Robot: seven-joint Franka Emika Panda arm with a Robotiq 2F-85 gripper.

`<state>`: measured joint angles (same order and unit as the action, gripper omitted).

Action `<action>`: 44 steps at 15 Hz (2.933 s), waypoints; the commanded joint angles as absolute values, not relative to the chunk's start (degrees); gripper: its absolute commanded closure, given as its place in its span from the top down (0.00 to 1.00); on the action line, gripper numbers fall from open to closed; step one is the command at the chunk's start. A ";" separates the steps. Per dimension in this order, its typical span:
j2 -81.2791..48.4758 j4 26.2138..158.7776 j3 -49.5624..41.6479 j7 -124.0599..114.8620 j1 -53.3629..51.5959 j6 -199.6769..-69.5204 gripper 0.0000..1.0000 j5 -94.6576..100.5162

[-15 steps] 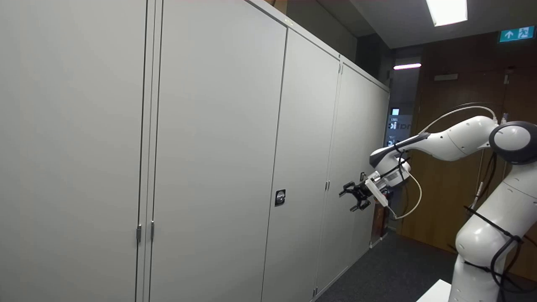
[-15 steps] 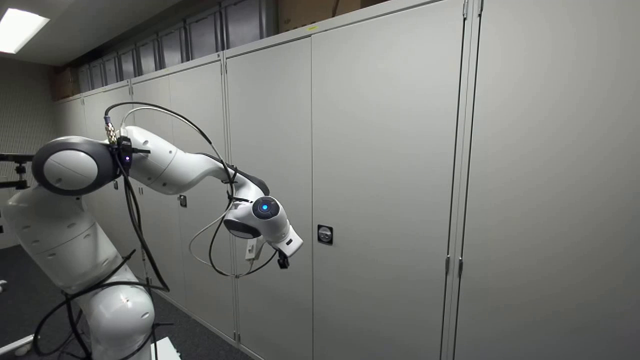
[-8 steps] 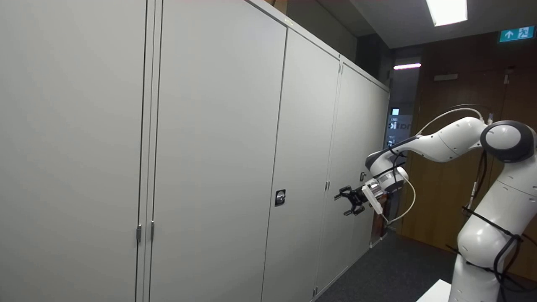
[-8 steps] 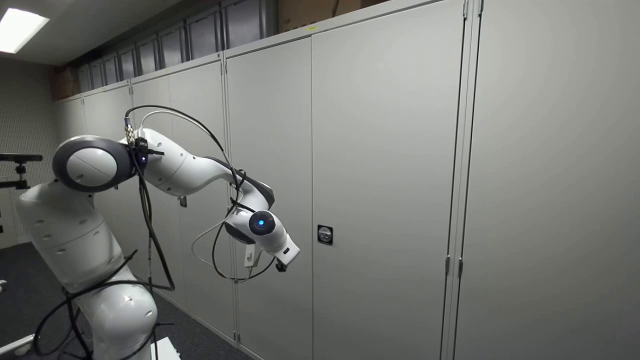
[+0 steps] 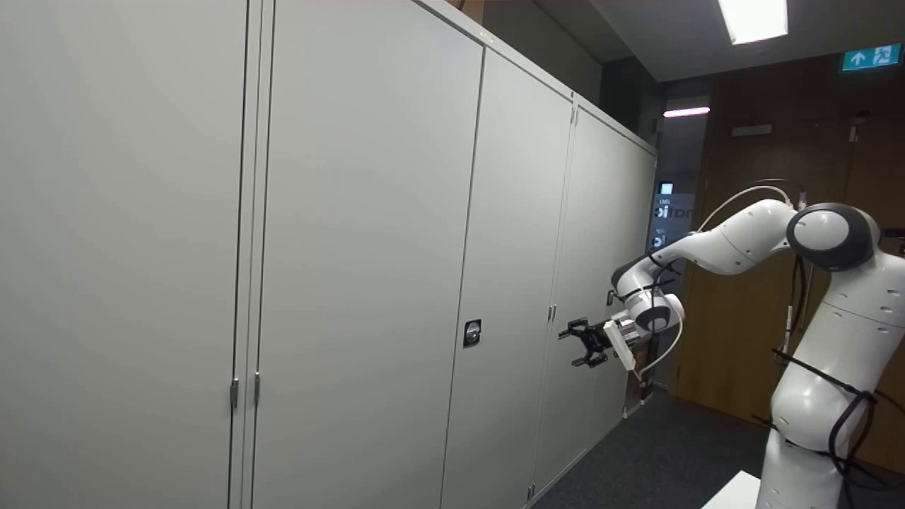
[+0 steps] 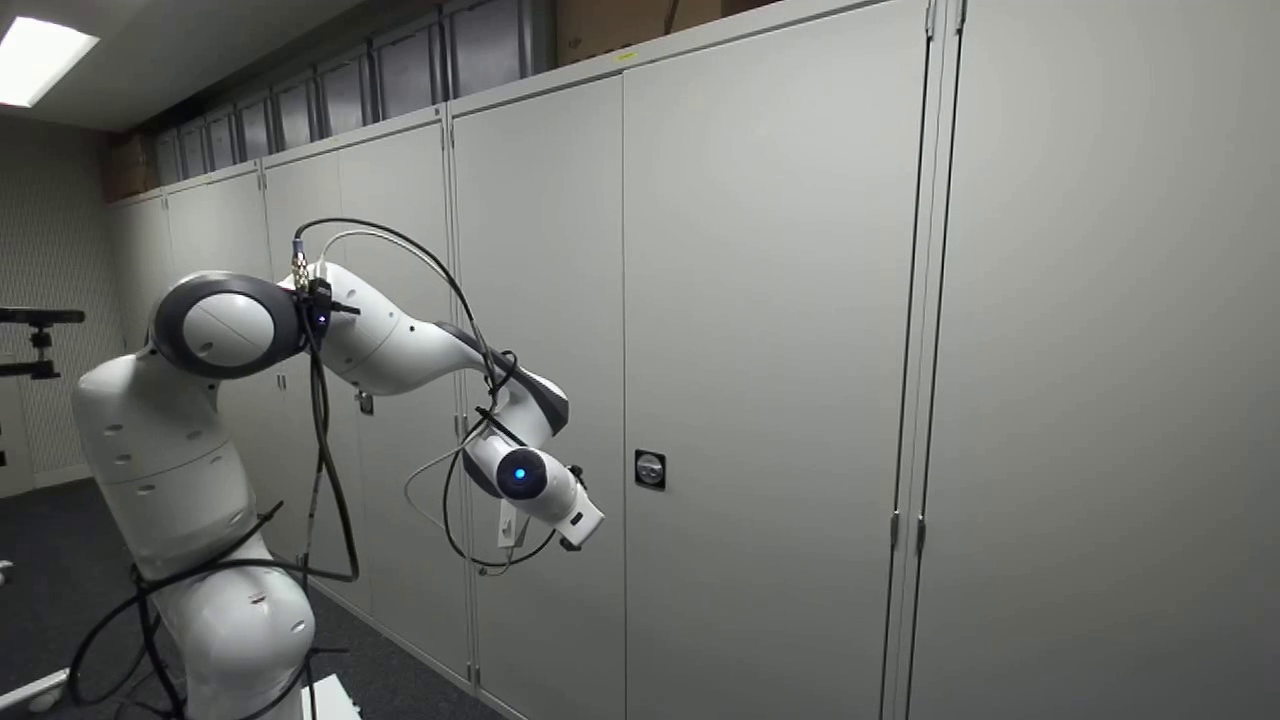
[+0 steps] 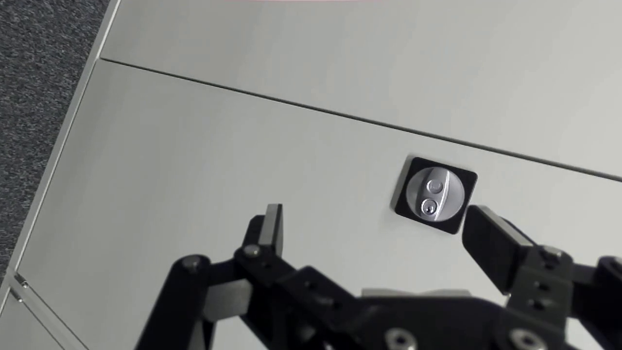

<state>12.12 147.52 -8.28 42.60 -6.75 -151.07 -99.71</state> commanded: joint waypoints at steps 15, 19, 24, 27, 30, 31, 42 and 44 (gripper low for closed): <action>1.25 135.69 -4.34 64.67 -3.80 -146.56 1.00 -129.18; -1.26 134.05 -2.68 67.49 -2.81 -145.27 1.00 -131.97; -5.46 130.60 -2.27 67.69 -3.10 -143.76 1.00 -133.77; -7.98 127.85 -2.50 68.23 -3.47 -142.71 1.00 -134.88; -9.58 125.79 -2.81 67.50 -3.68 -142.19 1.00 -134.70; -8.31 127.73 -2.62 65.76 -3.95 -143.85 1.00 -132.73; -10.34 127.21 -3.42 73.50 -4.16 -142.22 1.00 -137.23; -11.27 126.80 -3.47 77.71 -4.34 -141.06 1.00 -140.14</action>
